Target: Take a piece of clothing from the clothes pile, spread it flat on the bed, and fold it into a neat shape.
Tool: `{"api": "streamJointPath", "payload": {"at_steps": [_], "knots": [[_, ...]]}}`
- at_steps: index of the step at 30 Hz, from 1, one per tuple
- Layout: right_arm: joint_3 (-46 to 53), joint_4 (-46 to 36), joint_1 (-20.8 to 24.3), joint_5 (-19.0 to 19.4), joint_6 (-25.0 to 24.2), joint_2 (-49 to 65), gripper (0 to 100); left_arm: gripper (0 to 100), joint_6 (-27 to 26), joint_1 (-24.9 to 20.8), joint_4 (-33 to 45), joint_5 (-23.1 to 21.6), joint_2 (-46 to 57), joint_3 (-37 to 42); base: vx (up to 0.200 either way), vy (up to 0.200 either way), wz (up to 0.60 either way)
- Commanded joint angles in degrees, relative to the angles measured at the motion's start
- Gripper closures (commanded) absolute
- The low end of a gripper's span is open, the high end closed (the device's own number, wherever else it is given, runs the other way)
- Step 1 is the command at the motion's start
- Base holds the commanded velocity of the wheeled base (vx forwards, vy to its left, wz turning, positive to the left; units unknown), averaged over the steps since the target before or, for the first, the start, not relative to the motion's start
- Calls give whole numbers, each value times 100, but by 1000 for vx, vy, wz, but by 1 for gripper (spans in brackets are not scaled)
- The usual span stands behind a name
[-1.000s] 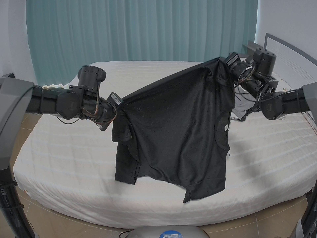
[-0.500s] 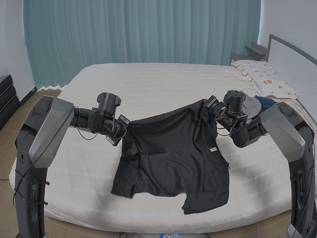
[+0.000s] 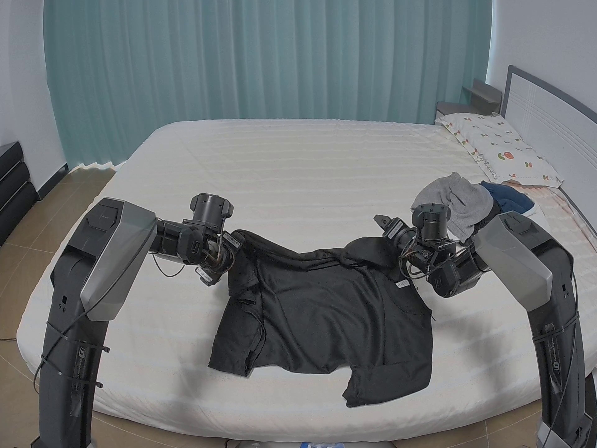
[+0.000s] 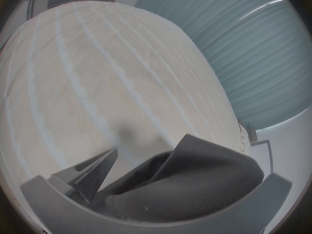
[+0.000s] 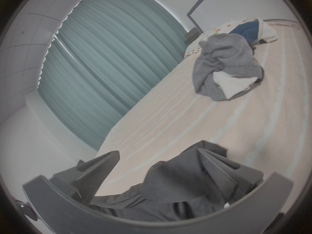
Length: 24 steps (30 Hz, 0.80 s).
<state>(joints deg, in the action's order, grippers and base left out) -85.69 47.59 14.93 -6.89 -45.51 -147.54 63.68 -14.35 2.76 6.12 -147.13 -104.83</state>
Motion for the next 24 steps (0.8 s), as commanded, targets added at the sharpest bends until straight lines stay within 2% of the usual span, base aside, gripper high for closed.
{"api": "streamJointPath", "payload": {"at_steps": [1, 3, 5, 7, 8, 10, 13, 16, 19, 21, 24], "knots": [[351, -4, -228, 38, -11, 349, 0, 0, 56, 152, -425, 522, -167, -319, 0, 0, 0], [597, 13, -245, 38, -37, 481, 0, 0, 39, 178, -1005, 742, -273, -381, 0, 0, 0], [913, 101, -237, 56, -46, 560, 0, 0, -23, 196, -1339, 733, -352, -354, 0, 0, 0], [1309, 330, -237, 161, -37, 595, 0, 0, -445, 187, -1181, 671, -387, -258, 0, 0, 0], [1309, 330, -237, 161, -37, 595, 0, 0, -445, 187, -1181, 671, -387, -258, 0, 0, 0], [1836, 690, -237, 390, -46, 578, 0, 0, -1192, 196, -689, 478, -378, -99, 0, 0, 0], [2100, 822, -237, 451, -55, 569, 0, 0, -1183, 196, -680, 495, -369, -152, 0, 0, 0], [2663, 1068, -245, 724, -64, 621, 0, 0, -1218, 257, -407, 425, -246, 112, 0, 0, 0], [3076, 1376, -316, 996, -55, 736, 0, 0, -1297, 319, -73, 56, 9, 393, 0, 0, 0], [3357, 1481, -360, 1207, -55, 868, 0, 0, -1332, 398, 85, -401, 228, 586, 0, 0, 0], [3656, 1507, -368, 1330, -72, 1087, 0, 0, -1490, 442, 375, -770, 545, 999, 0, 0, 0]]}}
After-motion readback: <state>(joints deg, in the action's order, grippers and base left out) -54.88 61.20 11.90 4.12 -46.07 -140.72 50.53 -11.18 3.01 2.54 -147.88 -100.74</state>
